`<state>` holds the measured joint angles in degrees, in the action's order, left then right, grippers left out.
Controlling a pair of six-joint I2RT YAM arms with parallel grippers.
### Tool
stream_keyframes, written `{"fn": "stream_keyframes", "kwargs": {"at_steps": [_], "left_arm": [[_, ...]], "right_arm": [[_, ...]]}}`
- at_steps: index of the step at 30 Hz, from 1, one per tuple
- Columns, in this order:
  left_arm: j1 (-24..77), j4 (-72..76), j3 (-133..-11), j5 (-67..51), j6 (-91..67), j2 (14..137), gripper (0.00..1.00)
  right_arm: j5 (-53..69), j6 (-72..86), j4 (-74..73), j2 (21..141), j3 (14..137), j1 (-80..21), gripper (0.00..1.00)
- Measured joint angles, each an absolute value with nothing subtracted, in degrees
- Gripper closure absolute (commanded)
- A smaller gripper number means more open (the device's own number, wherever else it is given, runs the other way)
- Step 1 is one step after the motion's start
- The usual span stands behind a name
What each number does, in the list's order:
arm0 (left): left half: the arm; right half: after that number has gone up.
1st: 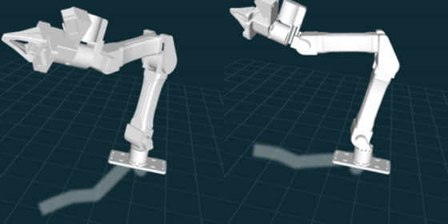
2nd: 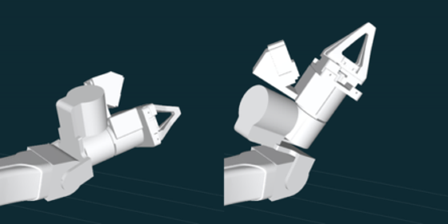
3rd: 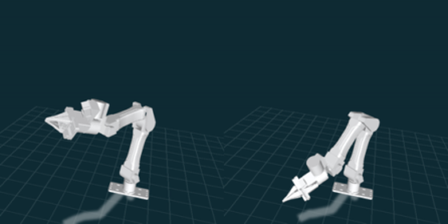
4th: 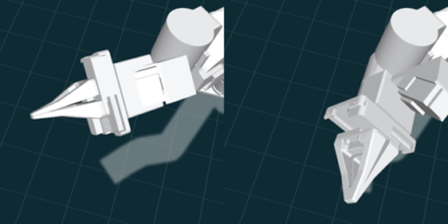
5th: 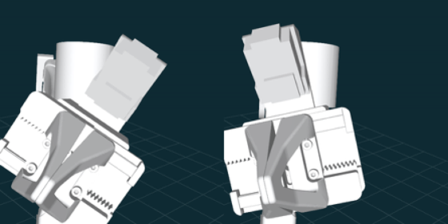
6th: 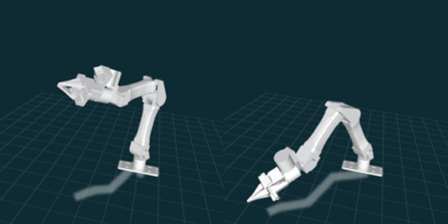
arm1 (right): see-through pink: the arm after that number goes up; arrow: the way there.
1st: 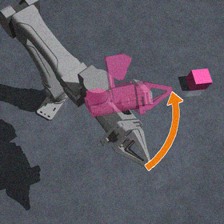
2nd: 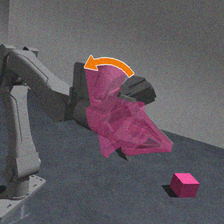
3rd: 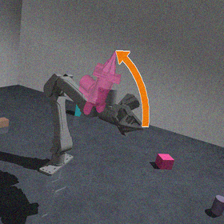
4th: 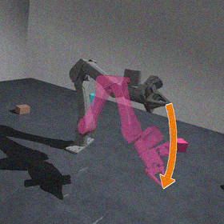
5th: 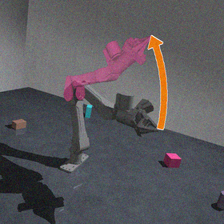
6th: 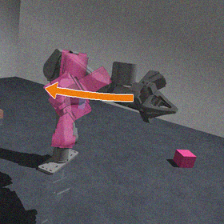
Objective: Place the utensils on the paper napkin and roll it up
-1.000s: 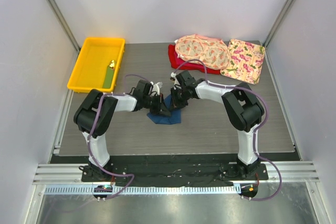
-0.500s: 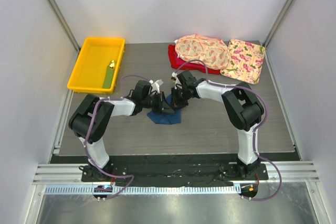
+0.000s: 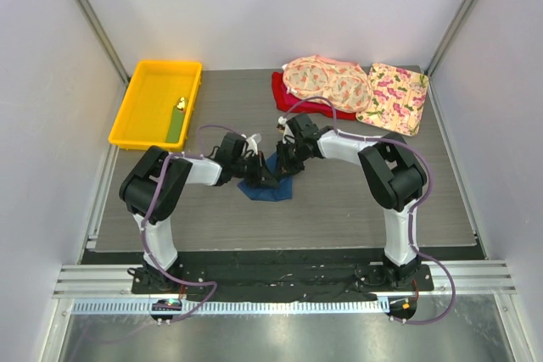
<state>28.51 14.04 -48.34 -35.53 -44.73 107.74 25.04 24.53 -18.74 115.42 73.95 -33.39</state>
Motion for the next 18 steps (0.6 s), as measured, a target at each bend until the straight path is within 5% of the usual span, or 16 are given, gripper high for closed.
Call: {"fn": "stream_keyframes", "kwargs": {"at_steps": [7, 18], "left_arm": [[28.51, 11.31, -49.71, -35.33, -42.68, 107.83, 1.00], [28.53, 9.54, -50.76, -35.42, -41.08, 107.98, 0.98]], "right_arm": [[24.53, 23.59, -20.84, 114.32, 76.84, -32.82, 0.69], [23.09, 21.12, -22.76, 110.32, 79.79, -32.47, 0.83]]}}
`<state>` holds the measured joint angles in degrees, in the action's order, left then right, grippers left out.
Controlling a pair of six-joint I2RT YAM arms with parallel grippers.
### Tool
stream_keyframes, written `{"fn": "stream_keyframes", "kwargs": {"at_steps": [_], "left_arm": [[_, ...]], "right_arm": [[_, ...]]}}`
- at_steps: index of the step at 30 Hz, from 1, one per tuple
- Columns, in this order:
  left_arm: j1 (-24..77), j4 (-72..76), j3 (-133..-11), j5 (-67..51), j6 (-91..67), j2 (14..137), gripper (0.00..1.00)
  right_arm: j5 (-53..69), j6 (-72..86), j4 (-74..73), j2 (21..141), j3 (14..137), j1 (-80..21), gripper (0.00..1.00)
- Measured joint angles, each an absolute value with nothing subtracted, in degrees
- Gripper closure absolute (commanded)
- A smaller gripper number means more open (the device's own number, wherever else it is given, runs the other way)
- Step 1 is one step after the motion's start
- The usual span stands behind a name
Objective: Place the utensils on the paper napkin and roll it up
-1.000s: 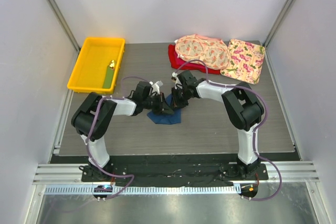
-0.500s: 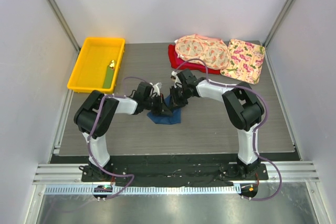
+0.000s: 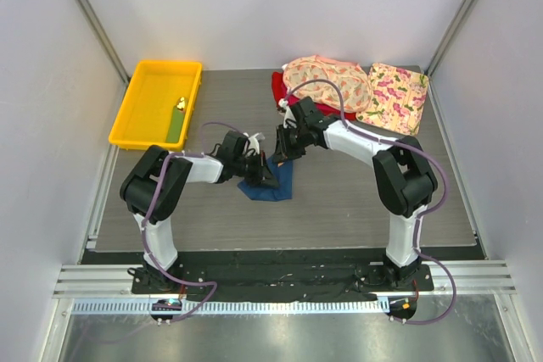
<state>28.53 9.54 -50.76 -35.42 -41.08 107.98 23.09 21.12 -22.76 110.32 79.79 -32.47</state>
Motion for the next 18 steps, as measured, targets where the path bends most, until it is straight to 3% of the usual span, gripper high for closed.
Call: {"fn": "stream_keyframes", "kwargs": {"at_steps": [9, 18], "left_arm": [[28.53, 9.41, -50.87, -35.57, -39.99, 107.96, 0.94], [28.05, 9.19, -50.87, -36.53, -39.20, 107.70, 0.80]], "right_arm": [[21.23, 20.25, -22.76, 114.41, 78.56, -33.67, 0.92], [20.82, 19.38, -21.37, 116.90, 77.58, -34.06, 0.95]]}}
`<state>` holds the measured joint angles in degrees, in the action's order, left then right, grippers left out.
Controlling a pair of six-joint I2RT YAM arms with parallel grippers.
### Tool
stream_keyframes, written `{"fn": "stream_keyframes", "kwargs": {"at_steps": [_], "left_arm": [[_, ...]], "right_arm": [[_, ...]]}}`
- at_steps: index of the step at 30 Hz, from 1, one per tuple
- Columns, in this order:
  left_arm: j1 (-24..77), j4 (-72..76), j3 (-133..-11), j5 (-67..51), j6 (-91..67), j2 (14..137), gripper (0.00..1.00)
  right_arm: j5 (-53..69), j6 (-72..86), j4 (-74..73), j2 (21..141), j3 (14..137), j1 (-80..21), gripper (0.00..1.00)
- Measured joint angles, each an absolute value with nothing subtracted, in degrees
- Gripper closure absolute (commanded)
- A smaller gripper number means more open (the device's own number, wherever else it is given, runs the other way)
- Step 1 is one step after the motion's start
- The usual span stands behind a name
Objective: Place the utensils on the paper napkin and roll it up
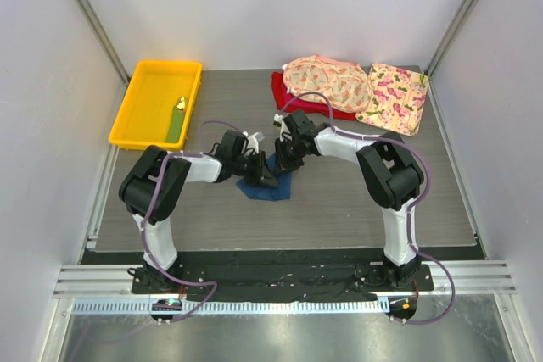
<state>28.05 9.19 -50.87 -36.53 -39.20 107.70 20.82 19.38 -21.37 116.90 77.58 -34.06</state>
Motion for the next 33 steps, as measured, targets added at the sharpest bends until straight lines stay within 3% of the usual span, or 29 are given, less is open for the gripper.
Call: {"fn": "stream_keyframes", "kwargs": {"at_steps": [6, 19, 33], "left_arm": [[27.35, 8.38, -49.32, -36.93, -38.54, 104.01, 0.77], [27.29, 6.13, -49.95, -34.63, -38.50, 105.08, 0.89], [24.29, 5.80, -49.43, -39.16, -38.30, 104.88, 0.85]], "right_arm": [[21.08, 20.08, -19.75, 116.57, 76.51, -34.02, 0.97], [22.63, 22.04, -18.06, 116.22, 75.31, -33.28, 0.98], [24.08, 22.59, -16.84, 116.29, 74.63, -33.08, 0.98]]}}
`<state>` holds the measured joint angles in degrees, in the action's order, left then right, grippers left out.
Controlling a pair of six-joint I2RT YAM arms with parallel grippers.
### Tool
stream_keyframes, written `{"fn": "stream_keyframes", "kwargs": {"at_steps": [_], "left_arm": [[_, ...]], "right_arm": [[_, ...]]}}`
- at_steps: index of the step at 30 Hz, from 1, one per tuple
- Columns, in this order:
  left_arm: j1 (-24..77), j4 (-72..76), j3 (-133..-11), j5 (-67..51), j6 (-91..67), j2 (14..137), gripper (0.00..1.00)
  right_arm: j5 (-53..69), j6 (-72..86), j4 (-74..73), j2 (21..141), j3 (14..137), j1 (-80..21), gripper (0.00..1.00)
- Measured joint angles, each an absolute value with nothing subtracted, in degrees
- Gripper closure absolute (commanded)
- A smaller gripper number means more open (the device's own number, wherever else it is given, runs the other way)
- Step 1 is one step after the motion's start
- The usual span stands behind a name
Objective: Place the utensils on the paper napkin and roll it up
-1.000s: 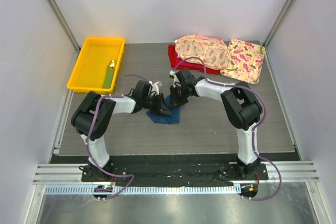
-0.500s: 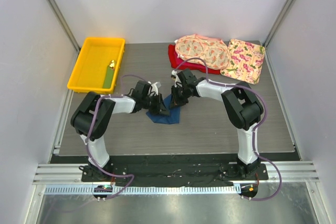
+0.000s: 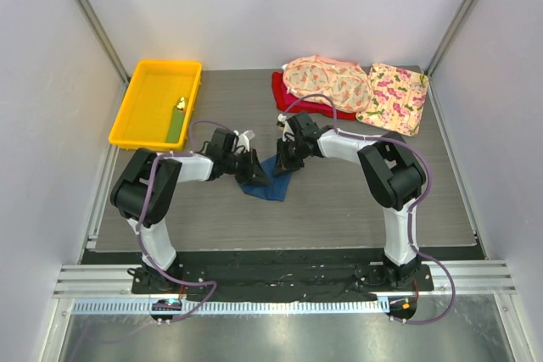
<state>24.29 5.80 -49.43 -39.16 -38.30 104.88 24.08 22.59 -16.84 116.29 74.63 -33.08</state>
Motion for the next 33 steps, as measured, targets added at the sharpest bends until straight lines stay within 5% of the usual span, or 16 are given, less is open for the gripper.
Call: {"fn": "stream_keyframes", "kwargs": {"at_steps": [14, 21, 33], "left_arm": [[26.35, 7.16, -49.58, -37.63, -40.12, 106.15, 0.86], [23.29, 6.17, -49.63, -40.93, -40.40, 106.19, 0.58], [10.76, -1.10, -47.16, -37.95, -35.03, 94.41, 0.35]], "right_arm": [[24.91, 22.72, -16.16, 116.29, 74.24, -32.77, 0.98], [25.32, 22.68, -15.94, 116.40, 74.22, -32.77, 0.98], [26.98, 19.40, -15.05, 116.55, 74.02, -32.80, 0.98]]}}
